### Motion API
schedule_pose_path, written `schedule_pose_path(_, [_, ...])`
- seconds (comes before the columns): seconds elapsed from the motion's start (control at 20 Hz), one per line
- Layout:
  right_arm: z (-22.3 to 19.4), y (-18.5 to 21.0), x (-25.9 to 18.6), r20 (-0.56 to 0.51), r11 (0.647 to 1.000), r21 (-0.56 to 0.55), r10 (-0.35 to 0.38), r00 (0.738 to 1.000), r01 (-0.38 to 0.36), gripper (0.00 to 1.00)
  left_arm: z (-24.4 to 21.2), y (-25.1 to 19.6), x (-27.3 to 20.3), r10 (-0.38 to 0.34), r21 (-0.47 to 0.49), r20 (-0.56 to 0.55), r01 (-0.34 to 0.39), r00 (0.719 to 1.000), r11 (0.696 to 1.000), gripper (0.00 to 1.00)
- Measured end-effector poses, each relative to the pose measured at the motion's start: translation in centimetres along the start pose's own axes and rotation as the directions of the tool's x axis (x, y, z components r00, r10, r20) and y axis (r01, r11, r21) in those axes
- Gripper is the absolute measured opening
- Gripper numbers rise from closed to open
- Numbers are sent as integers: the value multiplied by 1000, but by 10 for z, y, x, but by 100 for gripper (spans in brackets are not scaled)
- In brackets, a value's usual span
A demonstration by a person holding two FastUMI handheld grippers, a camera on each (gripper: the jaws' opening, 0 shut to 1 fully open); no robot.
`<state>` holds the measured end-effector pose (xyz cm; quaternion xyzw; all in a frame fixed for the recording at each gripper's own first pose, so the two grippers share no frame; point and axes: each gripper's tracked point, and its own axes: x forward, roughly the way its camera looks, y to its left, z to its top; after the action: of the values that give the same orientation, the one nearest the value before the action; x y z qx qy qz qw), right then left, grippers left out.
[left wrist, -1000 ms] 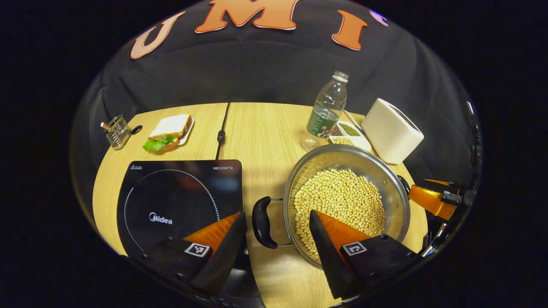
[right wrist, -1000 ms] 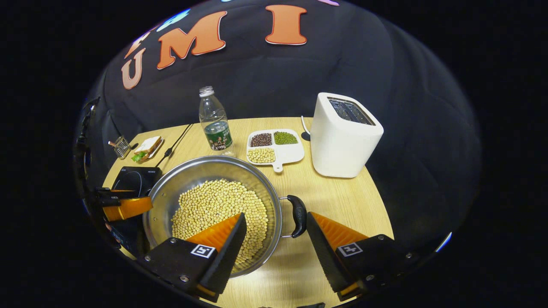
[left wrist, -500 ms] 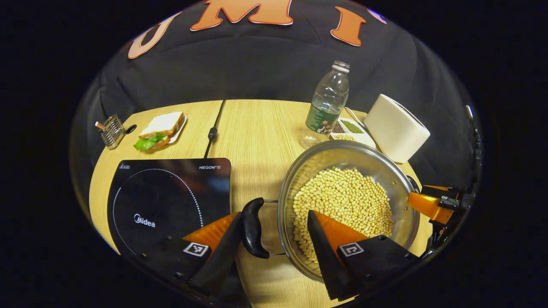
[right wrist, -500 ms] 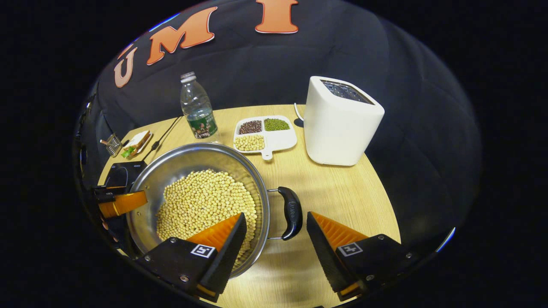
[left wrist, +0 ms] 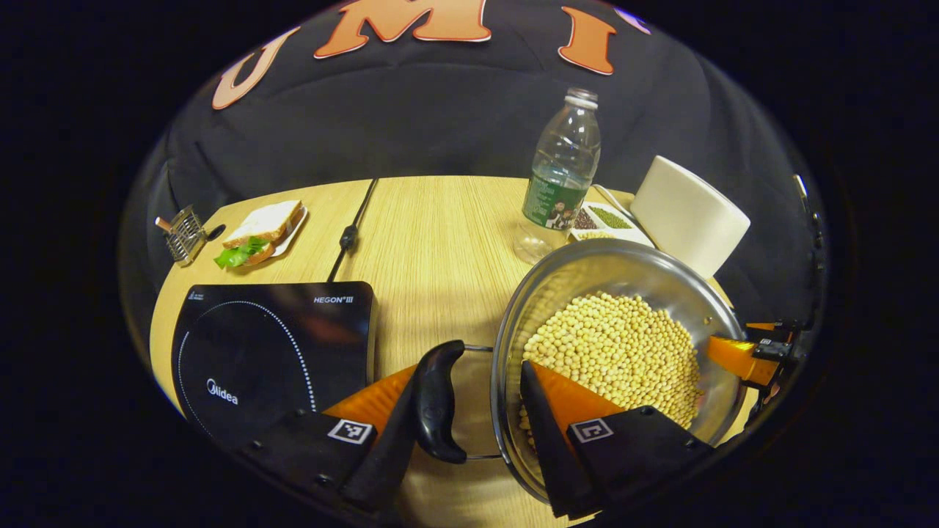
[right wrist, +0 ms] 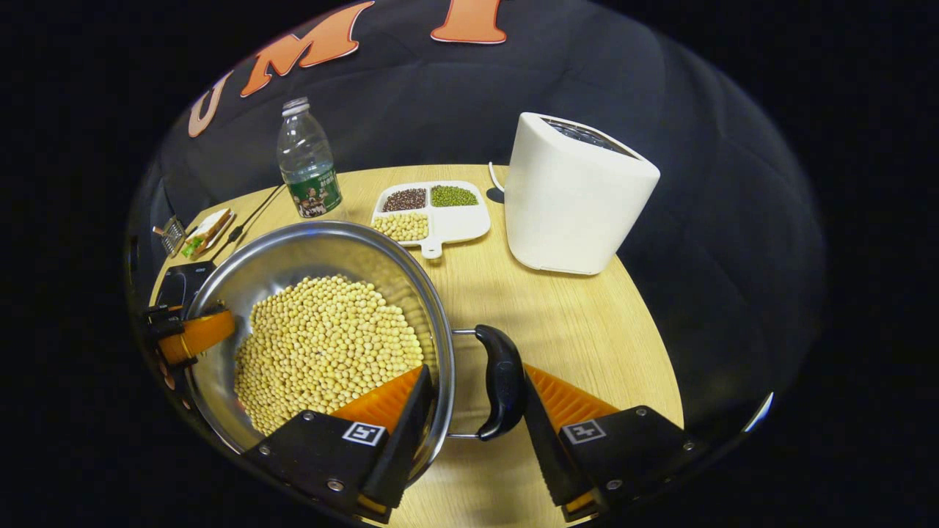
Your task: First push the handle of the pot to place it horizontally, then grasp the pot with both hands and set it on the induction cooktop.
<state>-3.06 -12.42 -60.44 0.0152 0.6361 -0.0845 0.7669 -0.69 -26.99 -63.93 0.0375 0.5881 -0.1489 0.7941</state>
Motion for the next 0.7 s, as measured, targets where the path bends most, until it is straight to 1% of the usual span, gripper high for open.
schedule_pose_path(0.05, [0, 0, 1, 2, 1000, 4, -1, 1000, 1, 73, 6, 0, 0, 8, -1, 31, -8, 999, 1000, 83])
schedule_pose_path(0.1, [1, -1, 0, 6, 1000, 3, -3, 1000, 3, 73, 6, -1, 3, 13, -8, 34, -12, 999, 1000, 84])
schedule_pose_path(0.15, [1, -2, 0, 4, 1000, 1, -4, 1000, 4, 71, 4, 4, 2, 38, 10, 33, -38, 999, 999, 83])
schedule_pose_path(0.2, [0, -2, -2, 4, 1000, 3, -5, 1000, 5, 71, 7, 3, 6, 25, 14, 55, -26, 998, 1000, 83])
schedule_pose_path(0.25, [1, -2, -4, 4, 1000, 3, -9, 1000, 9, 70, 6, 1, 6, 30, 23, 46, -31, 998, 999, 78])
schedule_pose_path(0.3, [1, -2, -3, 10, 1000, 0, -16, 1000, 16, 68, 9, 1, 5, 32, 31, 64, -34, 997, 999, 77])
schedule_pose_path(0.35, [2, -2, -4, 17, 1000, -2, -22, 1000, 22, 68, 7, 0, 6, 37, 48, 65, -40, 997, 998, 76])
schedule_pose_path(0.4, [2, -2, -5, 25, 999, -7, -32, 999, 32, 66, 11, 1, 6, 45, 67, 93, -51, 995, 996, 77])
schedule_pose_path(0.5, [1, -3, -6, 33, 998, -36, -53, 998, 54, 65, 14, 0, 4, 63, 107, 120, -76, 991, 991, 76])
schedule_pose_path(0.65, [1, -2, -9, 39, 998, -29, -62, 997, 63, 65, 13, -4, 4, 65, 83, 123, -76, 990, 994, 76])
schedule_pose_path(0.7, [1, -2, -12, 47, 997, -34, -63, 997, 65, 65, 13, -3, 0, 70, 90, 133, -83, 989, 992, 73])
